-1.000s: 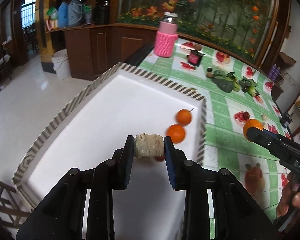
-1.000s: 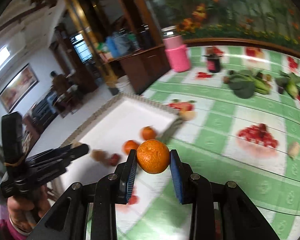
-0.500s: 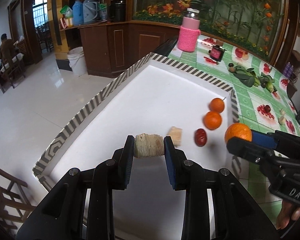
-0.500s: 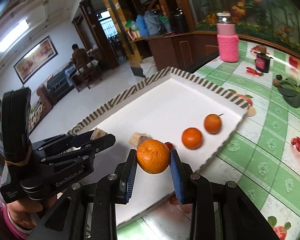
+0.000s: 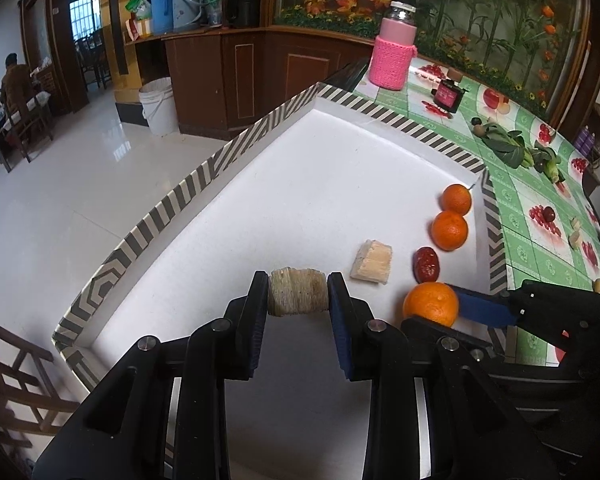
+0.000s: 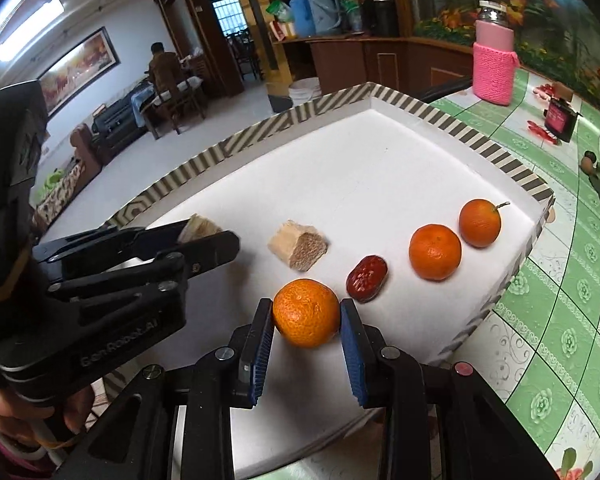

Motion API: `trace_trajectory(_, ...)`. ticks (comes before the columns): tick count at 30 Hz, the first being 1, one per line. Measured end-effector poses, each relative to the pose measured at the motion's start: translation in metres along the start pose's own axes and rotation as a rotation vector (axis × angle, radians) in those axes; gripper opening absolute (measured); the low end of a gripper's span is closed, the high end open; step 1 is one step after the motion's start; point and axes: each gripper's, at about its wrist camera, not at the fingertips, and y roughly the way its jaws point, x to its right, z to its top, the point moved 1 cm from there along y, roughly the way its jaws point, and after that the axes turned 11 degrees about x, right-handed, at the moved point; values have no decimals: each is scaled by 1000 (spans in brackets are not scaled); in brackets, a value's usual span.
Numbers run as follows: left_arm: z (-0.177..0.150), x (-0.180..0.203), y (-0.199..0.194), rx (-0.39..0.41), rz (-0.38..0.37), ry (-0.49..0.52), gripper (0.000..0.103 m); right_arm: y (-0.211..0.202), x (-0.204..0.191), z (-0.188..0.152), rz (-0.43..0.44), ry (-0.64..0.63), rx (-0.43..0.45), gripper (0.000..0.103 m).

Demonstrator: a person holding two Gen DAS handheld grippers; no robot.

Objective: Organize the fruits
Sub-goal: 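Lower the bundle into the white tray and open the left tool while the right tool releases the tangerine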

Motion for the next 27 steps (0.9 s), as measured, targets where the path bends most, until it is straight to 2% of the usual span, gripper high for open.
trace_trajectory(6, -2, -4, 4, -14, 14, -9, 31, 1, -4, -1, -19, -35, -13, 35)
trace_trajectory(8, -2, -5, 4, -12, 31, -8, 44, -5, -4, -2, -30, -38, -5, 40)
trace_trajectory(9, -2, -6, 4, -10, 36, -14, 58, -7, -4, -2, -30, -35, -1, 40)
trace_trajectory(10, -1, -8, 4, -5, 39, -25, 64, -11, -2, -2, -25, -27, 2, 40)
trace_trajectory(17, 2, -5, -2, 26, 66, -15, 64, -34, 11, -6, -21, 46, 47, 40)
trace_trajectory(27, 5, 8, -14, 83, 75, 18, 64, -51, 10, -2, -41, 75, 110, 40)
